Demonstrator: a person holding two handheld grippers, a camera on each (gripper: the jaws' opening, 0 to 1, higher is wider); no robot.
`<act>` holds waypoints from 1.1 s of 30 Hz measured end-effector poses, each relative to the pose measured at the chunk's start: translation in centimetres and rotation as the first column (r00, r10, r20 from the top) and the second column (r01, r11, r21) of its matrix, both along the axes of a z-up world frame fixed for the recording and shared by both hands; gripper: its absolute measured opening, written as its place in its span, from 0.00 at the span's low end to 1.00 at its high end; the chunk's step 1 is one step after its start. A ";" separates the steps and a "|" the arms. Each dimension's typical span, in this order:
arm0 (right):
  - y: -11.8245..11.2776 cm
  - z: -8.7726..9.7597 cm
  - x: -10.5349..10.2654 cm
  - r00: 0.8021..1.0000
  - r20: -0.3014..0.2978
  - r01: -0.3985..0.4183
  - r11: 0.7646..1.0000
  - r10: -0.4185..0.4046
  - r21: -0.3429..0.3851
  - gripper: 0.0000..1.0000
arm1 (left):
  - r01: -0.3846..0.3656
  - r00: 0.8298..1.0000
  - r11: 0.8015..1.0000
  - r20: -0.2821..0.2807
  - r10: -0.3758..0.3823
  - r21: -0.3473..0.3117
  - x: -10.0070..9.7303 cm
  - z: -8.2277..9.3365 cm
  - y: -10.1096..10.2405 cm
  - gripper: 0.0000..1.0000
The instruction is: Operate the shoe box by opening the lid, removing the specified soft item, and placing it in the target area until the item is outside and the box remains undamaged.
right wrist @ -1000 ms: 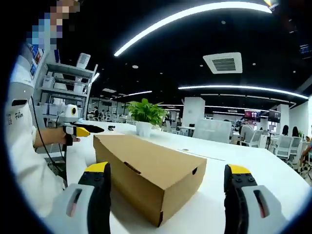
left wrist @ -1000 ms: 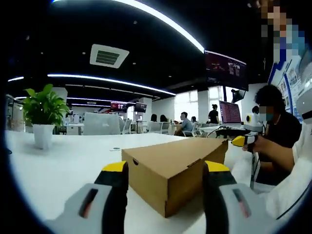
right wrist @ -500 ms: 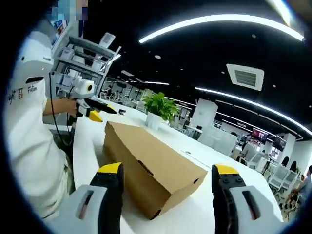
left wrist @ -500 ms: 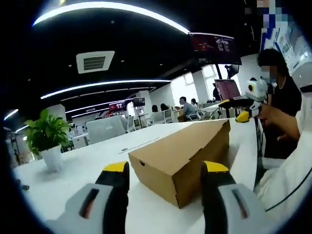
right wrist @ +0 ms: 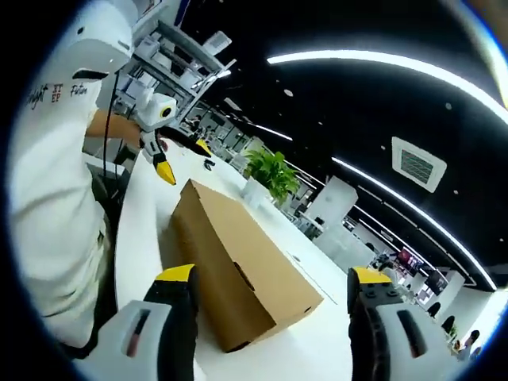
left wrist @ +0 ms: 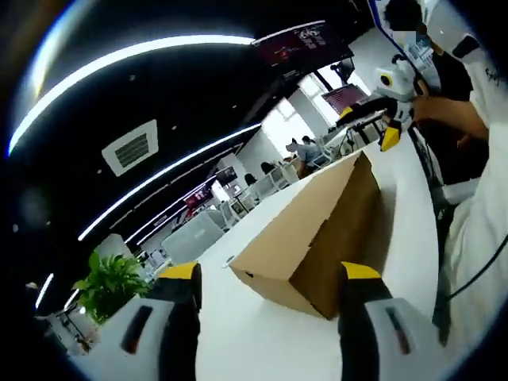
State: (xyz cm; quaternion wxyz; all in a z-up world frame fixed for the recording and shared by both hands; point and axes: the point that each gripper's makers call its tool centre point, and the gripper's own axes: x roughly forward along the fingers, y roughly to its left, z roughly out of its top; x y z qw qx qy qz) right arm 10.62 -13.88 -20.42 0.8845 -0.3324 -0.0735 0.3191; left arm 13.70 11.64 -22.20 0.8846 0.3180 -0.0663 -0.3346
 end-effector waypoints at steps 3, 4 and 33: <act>0.7 -1.1 -0.4 0.999 0.034 0.007 0.994 -0.003 -0.108 0.76 | -0.029 0.997 0.992 0.075 0.020 0.125 0.0 -0.5 0.0 0.64; 0.8 -1.3 -0.4 0.999 0.032 0.012 0.993 -0.009 -0.117 0.75 | -0.022 0.997 0.993 0.071 0.014 0.119 -0.1 -0.5 0.0 0.65; 0.2 -3.0 -0.9 0.961 0.228 0.239 0.887 -0.158 -0.395 0.44 | -0.031 0.981 0.957 0.190 -0.025 0.288 -1.6 -2.3 -2.3 0.53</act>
